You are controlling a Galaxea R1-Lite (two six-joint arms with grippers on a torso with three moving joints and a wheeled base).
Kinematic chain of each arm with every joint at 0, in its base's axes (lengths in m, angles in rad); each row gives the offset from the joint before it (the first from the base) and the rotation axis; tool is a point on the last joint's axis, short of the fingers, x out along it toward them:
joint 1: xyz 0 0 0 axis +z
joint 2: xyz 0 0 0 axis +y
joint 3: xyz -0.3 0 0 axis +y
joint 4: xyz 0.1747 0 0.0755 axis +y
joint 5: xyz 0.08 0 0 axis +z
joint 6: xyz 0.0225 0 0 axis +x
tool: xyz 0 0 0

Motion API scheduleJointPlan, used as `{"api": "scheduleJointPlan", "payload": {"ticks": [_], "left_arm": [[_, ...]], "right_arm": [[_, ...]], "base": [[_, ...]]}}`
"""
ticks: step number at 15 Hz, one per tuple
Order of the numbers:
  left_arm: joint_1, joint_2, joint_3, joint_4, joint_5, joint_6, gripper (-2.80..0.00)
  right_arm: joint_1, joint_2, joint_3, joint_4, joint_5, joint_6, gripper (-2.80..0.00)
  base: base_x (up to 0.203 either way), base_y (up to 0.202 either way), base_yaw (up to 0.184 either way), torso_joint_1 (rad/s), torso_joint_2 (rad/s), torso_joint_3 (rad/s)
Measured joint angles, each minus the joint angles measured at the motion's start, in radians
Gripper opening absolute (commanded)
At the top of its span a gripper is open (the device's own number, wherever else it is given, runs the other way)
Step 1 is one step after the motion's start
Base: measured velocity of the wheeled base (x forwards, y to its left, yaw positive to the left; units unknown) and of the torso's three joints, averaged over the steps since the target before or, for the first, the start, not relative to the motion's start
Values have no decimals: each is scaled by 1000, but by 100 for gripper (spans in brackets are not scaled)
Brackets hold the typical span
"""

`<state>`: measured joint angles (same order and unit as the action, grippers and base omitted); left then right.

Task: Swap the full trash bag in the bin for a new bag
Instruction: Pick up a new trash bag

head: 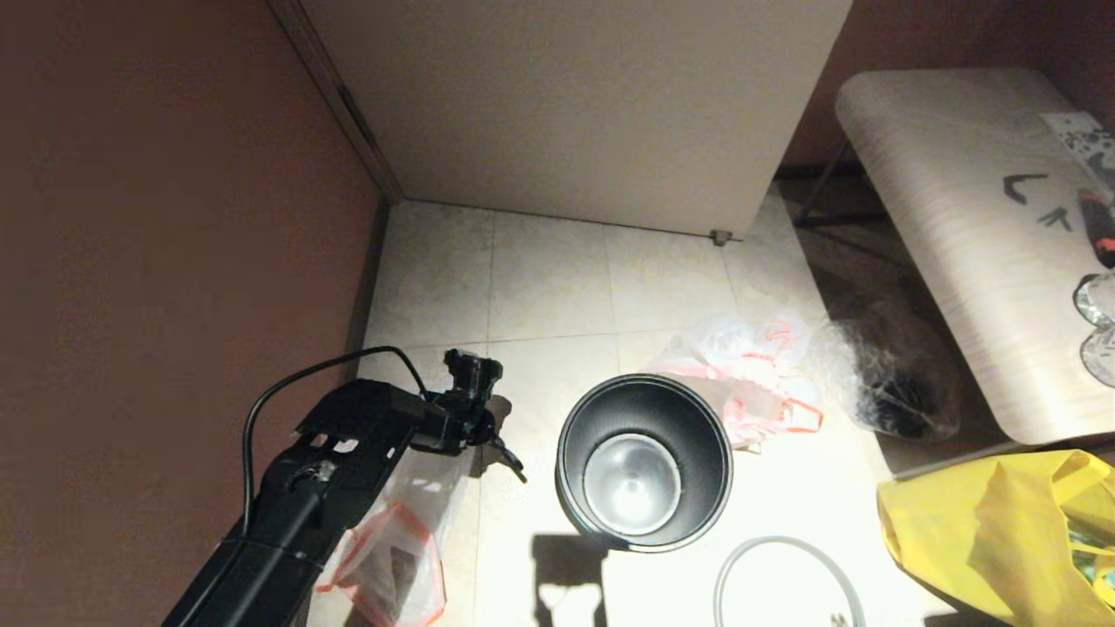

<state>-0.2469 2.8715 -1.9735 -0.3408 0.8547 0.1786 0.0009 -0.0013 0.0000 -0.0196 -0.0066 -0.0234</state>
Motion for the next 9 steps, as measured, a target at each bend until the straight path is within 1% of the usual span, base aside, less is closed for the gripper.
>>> {"api": "scheduleJointPlan", "payload": {"ticks": [2,5,9], "left_arm": [[12,6,3,-16,7,-2,0],[28,13,53,-25,34,-18,0],[31,35,87,-21,42,-26,0]], "right_arm": [[0,0,0,0,0,0,-280],[1,0,0,0,0,0,-280],[1,0,0,0,0,0,-280]], "base": [[0,0,0,0,0,0],[0,0,0,0,0,0],[0,0,0,0,0,0]]}}
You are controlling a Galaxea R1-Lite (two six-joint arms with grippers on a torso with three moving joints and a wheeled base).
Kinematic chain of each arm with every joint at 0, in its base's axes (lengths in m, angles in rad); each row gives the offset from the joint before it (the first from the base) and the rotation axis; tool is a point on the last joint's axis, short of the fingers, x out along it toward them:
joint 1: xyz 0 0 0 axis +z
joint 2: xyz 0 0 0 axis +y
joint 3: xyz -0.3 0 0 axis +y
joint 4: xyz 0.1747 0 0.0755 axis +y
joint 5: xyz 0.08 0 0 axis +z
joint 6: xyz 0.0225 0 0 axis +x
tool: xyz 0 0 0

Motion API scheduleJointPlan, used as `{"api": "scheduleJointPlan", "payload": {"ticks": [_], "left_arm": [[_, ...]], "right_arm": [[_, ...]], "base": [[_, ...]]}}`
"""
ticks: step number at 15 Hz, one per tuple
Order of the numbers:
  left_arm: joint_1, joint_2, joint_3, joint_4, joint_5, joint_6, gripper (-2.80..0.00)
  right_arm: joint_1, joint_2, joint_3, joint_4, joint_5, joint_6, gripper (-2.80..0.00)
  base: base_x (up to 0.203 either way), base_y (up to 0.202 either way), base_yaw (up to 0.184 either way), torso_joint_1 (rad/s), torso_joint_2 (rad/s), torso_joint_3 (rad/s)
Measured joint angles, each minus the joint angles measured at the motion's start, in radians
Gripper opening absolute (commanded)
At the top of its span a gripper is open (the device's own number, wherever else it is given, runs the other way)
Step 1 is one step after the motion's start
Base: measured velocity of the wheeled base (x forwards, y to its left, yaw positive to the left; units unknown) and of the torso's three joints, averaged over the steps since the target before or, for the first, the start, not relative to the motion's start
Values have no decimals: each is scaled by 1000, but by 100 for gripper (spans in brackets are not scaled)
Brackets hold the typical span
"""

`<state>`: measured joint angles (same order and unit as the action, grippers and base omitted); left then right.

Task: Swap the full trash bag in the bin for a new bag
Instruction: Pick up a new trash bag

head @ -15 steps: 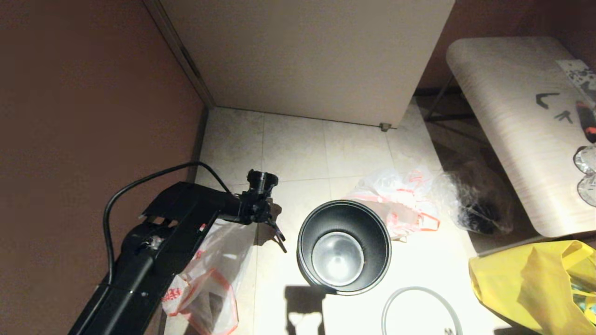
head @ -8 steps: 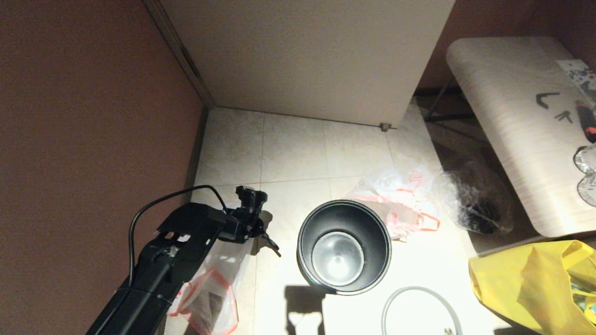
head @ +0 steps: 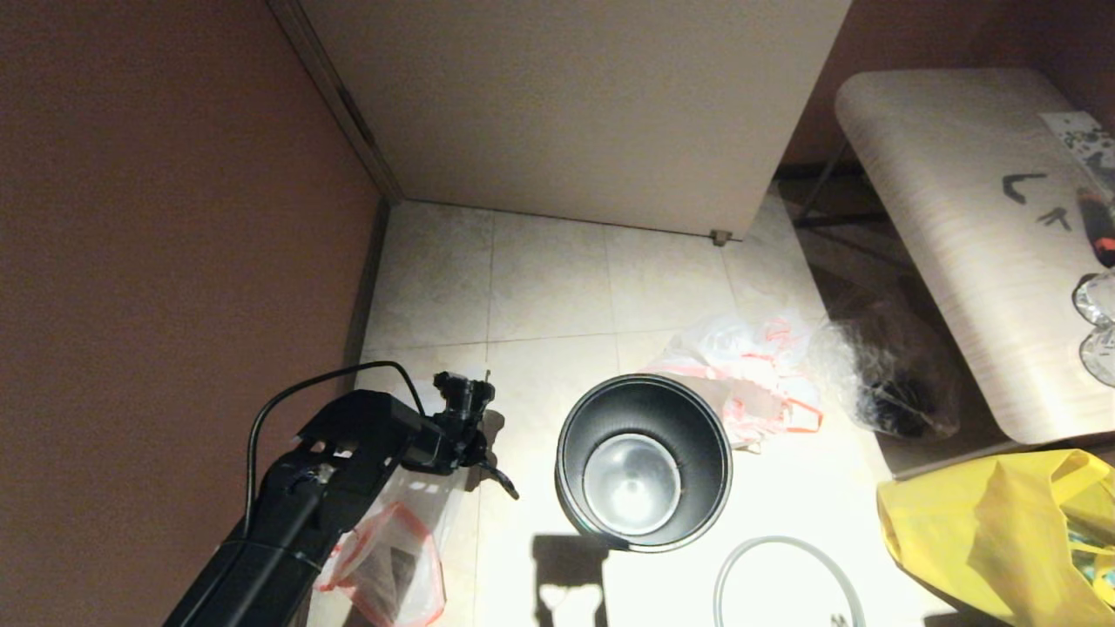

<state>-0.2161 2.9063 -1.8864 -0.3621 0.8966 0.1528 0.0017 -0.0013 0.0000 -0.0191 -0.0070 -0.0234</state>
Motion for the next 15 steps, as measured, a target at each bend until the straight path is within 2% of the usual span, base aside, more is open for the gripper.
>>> {"api": "scheduleJointPlan", "payload": {"ticks": [1,2,12,15], "left_arm": [[4,6,0,1,1,0,0],[5,10,0,1,5,0,-280],[10,37,-31,4,21,-6,-280],[-3,-10,100,-7,21,-23,-280]], "right_arm": [[-1,0,0,0,0,0,-280],[-1,0,0,0,1,0,-280],[-1,0,0,0,0,0,-280],[0,0,0,0,0,0,-280]], "base": [[0,0,0,0,0,0],[0,0,0,0,0,0],[0,0,0,0,0,0],[0,0,0,0,0,0]]}}
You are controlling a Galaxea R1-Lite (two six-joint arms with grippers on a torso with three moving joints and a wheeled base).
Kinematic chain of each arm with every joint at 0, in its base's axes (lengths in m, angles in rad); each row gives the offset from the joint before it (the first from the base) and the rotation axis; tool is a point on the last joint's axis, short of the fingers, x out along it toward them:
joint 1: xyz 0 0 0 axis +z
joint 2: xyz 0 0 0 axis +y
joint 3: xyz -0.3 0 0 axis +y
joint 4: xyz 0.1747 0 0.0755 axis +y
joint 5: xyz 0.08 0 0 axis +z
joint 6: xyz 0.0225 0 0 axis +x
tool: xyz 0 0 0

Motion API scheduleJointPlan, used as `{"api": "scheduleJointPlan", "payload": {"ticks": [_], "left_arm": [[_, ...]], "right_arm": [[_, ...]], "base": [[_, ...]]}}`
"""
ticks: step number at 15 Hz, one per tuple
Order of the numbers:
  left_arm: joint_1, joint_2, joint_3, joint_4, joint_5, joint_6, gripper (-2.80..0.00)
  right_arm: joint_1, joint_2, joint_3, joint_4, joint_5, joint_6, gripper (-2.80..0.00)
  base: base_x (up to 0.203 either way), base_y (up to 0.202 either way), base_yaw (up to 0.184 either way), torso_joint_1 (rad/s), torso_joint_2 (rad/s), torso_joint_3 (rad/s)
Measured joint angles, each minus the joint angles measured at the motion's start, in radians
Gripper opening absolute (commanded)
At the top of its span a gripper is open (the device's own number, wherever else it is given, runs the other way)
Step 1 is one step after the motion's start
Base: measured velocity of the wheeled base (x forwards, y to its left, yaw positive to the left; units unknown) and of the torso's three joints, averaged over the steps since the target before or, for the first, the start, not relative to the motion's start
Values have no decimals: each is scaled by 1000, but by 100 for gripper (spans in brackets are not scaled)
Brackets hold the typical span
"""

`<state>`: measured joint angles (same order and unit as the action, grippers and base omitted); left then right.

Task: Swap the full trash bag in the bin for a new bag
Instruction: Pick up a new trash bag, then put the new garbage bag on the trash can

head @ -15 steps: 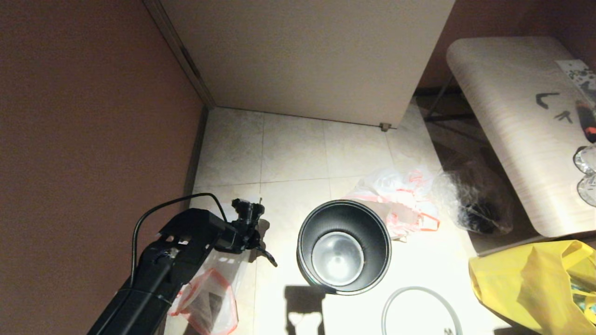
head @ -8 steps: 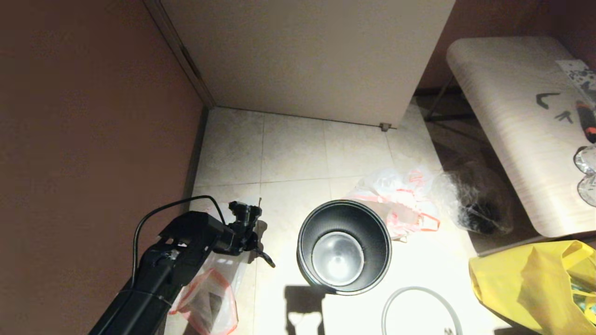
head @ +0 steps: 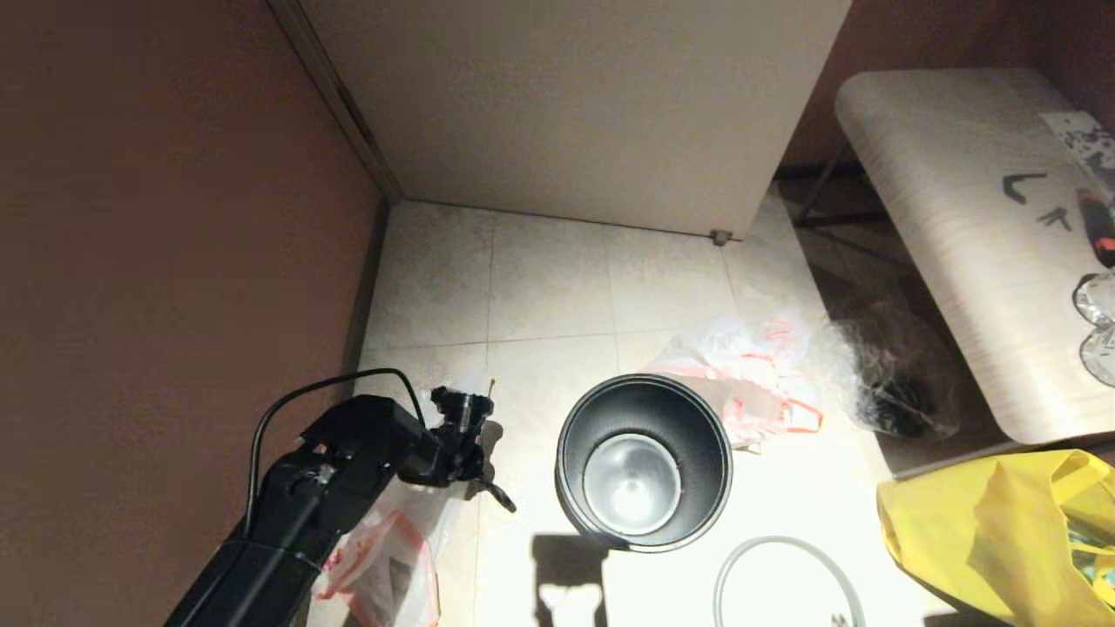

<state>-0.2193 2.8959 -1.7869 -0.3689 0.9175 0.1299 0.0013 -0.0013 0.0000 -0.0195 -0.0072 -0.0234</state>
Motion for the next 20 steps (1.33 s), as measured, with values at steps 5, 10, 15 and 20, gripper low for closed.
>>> {"api": "scheduleJointPlan", "payload": {"ticks": [5,10,15,20], "left_arm": [[-61,-274,456,-4,-19,-78,-280],[-133,-658,919,-5,-46,-122,-280],[-267,-1068,1120,136,-99,-161,-280],[-494,-1279,882,750,-440,-439,-280]], "right_arm": [[0,0,0,0,0,0,-280],[-1,0,0,0,1,0,-280],[0,0,0,0,0,0,-280],[0,0,0,0,0,0,-280]], "base": [[0,0,0,0,0,0],[0,0,0,0,0,0],[0,0,0,0,0,0],[0,0,0,0,0,0]]}}
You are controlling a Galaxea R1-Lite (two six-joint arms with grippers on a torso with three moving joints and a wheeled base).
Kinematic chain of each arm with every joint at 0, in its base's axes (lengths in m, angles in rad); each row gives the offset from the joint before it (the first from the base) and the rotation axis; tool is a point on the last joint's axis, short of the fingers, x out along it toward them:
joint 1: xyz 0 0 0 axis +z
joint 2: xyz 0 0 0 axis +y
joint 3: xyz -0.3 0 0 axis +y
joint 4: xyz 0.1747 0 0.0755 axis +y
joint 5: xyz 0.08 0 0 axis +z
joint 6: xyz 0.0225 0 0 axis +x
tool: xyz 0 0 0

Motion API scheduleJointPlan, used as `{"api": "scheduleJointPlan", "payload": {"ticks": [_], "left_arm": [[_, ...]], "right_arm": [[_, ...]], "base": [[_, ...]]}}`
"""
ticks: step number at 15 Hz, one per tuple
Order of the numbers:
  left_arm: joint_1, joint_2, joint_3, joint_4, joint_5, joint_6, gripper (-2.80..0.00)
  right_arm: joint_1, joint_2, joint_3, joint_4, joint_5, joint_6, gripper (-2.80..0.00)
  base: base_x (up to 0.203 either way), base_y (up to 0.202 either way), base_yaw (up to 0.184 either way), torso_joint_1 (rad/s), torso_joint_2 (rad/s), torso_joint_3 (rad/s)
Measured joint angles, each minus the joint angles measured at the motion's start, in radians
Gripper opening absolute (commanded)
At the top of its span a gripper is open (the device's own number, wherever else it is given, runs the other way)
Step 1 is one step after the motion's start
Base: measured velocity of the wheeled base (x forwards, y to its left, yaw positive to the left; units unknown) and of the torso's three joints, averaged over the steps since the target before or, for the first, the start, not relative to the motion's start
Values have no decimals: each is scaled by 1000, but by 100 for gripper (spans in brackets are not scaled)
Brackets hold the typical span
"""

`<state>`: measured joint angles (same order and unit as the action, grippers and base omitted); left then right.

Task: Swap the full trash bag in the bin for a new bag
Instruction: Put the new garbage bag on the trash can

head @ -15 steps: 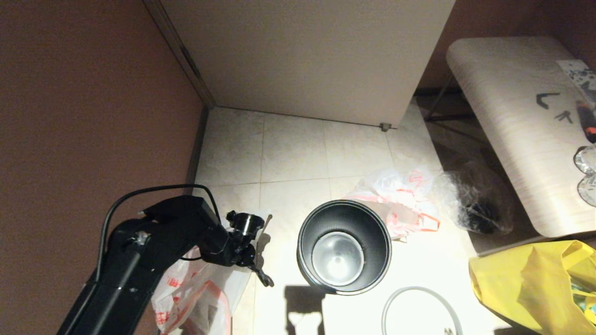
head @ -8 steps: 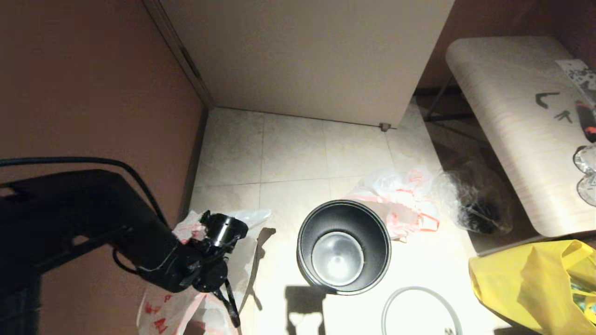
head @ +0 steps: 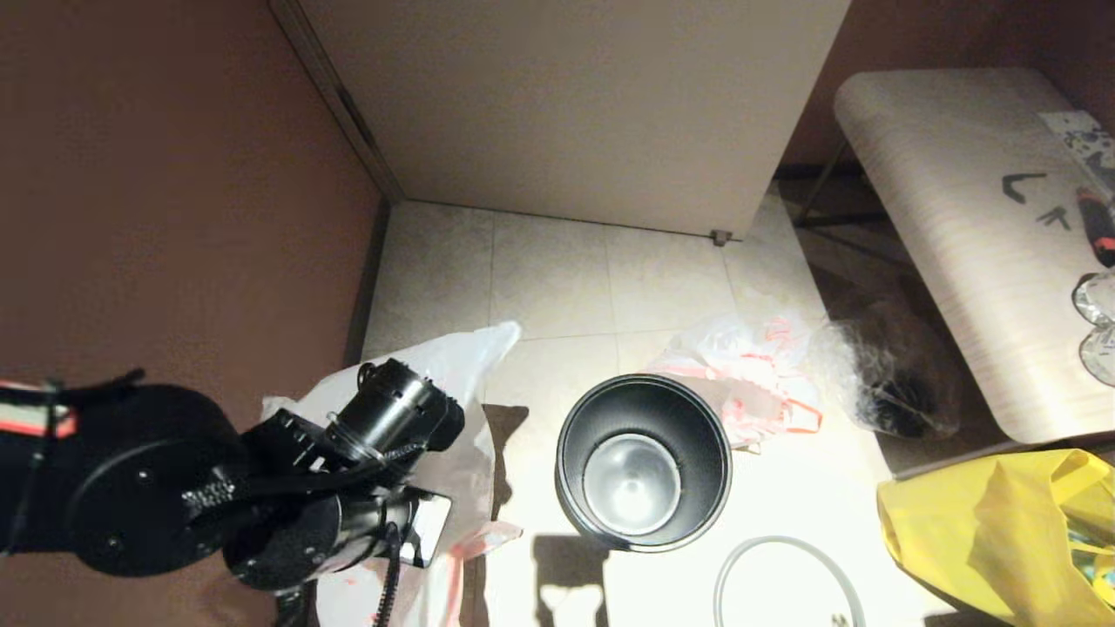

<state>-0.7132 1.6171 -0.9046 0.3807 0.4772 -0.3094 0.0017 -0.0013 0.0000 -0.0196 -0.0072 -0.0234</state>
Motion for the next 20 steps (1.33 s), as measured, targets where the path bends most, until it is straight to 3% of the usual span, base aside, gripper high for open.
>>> {"api": "scheduleJointPlan", "payload": {"ticks": [2,3,7,11,15,20], "left_arm": [[-102,-48,-109,260,-178,-98,-280],[-151,-66,-138,349,-230,-119,-280],[-256,-109,-243,520,-262,-145,-280],[-256,-25,-343,522,-263,-144,-280],[-227,227,-530,460,-262,-146,-280],[-148,619,-759,205,-253,-147,-280]], "right_arm": [[-1,0,0,0,0,0,-280],[-1,0,0,0,1,0,-280],[0,0,0,0,0,0,-280],[0,0,0,0,0,0,-280],[0,0,0,0,0,0,-280],[0,0,0,0,0,0,-280]], "base": [[0,0,0,0,0,0],[0,0,0,0,0,0],[0,0,0,0,0,0],[0,0,0,0,0,0],[0,0,0,0,0,0],[0,0,0,0,0,0]]}}
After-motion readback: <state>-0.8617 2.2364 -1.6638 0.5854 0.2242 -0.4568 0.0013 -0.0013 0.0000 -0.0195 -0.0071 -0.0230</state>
